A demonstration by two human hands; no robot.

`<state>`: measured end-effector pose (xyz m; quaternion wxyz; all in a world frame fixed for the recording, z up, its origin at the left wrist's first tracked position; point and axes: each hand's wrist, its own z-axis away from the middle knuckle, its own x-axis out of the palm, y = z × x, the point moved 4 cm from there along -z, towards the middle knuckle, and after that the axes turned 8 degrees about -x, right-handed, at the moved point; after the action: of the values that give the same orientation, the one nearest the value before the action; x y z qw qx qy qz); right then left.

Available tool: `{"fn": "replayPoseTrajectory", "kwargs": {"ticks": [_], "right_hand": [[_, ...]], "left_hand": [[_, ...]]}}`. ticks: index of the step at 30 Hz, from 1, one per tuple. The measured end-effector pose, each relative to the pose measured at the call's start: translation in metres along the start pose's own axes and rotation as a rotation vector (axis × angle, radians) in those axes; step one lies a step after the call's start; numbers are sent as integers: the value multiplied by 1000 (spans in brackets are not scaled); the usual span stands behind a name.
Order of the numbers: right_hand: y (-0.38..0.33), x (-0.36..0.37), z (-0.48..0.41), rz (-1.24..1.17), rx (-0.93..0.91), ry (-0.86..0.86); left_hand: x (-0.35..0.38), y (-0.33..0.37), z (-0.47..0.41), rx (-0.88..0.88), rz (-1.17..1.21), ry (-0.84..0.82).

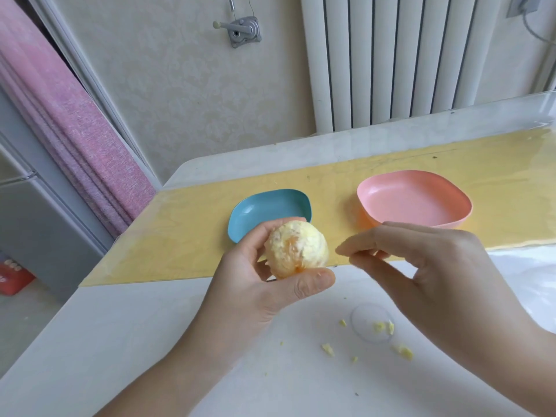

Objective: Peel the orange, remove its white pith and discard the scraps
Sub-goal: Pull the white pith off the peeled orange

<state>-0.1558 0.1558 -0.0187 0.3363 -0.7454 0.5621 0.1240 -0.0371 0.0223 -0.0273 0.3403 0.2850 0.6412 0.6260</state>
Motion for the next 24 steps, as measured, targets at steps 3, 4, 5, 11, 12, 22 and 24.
{"fn": "replayPoseTrajectory", "kwargs": {"ticks": [3, 4, 5, 11, 12, 22, 24], "right_hand": [[1, -2, -1, -15, 18, 26], [0, -2, -2, -36, 17, 27], [-2, -2, -2, -61, 9, 33], [-15, 0, -1, -183, -42, 71], [-18, 1, -1, -190, -48, 70], [-20, -3, 0, -38, -84, 159], [-22, -5, 0, 14, -104, 187]], "left_hand": [[-1, -2, 0, -11, -70, 27], [-1, -3, -1, -20, -87, 32], [-1, -5, -1, -32, -100, 34], [8, -12, 0, -42, -96, 22], [9, -11, 1, -32, -102, 27], [15, -8, 9, 63, -151, -1], [15, -7, 10, 75, -150, 6]]}}
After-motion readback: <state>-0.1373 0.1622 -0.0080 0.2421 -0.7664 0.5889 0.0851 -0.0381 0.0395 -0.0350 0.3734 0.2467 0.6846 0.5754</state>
